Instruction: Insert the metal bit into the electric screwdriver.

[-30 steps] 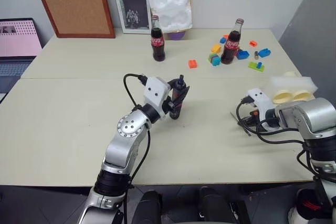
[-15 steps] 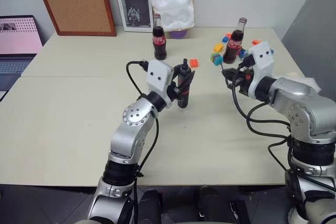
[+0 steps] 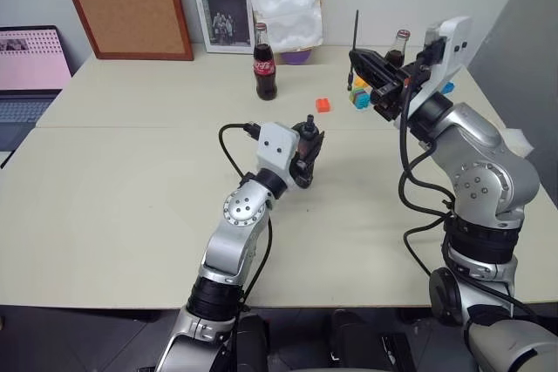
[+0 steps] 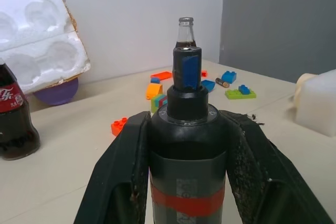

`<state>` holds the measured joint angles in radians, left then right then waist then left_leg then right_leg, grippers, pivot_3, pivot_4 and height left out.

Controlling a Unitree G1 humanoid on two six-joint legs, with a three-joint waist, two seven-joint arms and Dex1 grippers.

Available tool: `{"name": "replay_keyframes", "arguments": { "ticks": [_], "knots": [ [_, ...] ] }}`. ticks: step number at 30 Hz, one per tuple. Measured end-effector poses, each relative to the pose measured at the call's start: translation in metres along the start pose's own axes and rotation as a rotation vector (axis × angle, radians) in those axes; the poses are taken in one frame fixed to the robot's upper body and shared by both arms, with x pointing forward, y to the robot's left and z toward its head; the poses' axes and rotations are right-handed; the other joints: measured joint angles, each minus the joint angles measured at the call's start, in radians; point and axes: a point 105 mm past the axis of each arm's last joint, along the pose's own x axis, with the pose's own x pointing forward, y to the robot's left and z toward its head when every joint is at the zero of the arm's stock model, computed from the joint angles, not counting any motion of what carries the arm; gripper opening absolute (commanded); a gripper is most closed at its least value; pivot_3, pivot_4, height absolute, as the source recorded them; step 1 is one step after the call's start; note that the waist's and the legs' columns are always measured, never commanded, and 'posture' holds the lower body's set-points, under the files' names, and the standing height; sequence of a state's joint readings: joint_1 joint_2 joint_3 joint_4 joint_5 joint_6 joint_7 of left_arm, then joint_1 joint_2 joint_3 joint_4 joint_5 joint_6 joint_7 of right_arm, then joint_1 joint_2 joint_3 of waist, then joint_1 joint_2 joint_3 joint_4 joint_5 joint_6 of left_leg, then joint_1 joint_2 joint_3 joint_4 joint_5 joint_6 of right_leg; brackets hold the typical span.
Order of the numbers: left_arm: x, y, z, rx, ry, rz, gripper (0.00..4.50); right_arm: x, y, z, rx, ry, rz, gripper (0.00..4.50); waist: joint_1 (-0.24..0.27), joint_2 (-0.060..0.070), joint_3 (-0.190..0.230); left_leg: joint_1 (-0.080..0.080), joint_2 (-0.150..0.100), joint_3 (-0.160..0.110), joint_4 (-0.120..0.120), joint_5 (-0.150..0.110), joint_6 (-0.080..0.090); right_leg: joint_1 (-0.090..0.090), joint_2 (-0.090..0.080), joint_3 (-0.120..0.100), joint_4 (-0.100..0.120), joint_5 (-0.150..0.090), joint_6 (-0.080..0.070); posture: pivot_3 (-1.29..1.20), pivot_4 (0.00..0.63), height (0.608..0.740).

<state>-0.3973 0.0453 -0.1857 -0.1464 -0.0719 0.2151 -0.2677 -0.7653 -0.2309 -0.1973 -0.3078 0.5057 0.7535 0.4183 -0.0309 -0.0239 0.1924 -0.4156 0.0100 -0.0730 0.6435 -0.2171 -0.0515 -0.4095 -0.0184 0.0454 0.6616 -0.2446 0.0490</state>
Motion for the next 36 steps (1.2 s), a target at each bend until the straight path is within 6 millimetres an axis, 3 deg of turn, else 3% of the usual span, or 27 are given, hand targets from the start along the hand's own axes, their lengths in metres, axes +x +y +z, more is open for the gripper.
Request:
{"name": "replay_keyframes", "arguments": {
  "ticks": [5,17,36],
  "knots": [
    [0.000,0.000,-0.001,0.021,0.000,0.020,1.65,0.013,0.022,0.002,-0.006,-0.111,0.035,0.00,-0.001,0.000,0.000,0.001,0.000,-0.001,0.000,0.000,0.000,0.000,0.000,-0.001,0.001,0.000,0.000,0.00,0.150,0.740],
    [0.000,0.004,-0.001,0.044,0.000,0.050,1.65,0.016,0.057,-0.030,-0.012,-0.113,0.006,0.00,-0.001,0.000,0.000,0.001,0.000,-0.001,0.000,0.000,0.000,0.000,0.000,0.000,0.001,0.000,0.000,0.00,0.150,0.740],
    [0.001,0.005,-0.002,0.054,0.001,0.069,1.65,0.014,0.064,-0.042,-0.049,-0.106,-0.065,0.00,-0.001,0.000,0.000,0.001,0.000,-0.001,0.000,0.000,0.000,0.000,0.000,-0.001,0.001,0.000,0.000,0.00,0.150,0.740]
  ]
}}
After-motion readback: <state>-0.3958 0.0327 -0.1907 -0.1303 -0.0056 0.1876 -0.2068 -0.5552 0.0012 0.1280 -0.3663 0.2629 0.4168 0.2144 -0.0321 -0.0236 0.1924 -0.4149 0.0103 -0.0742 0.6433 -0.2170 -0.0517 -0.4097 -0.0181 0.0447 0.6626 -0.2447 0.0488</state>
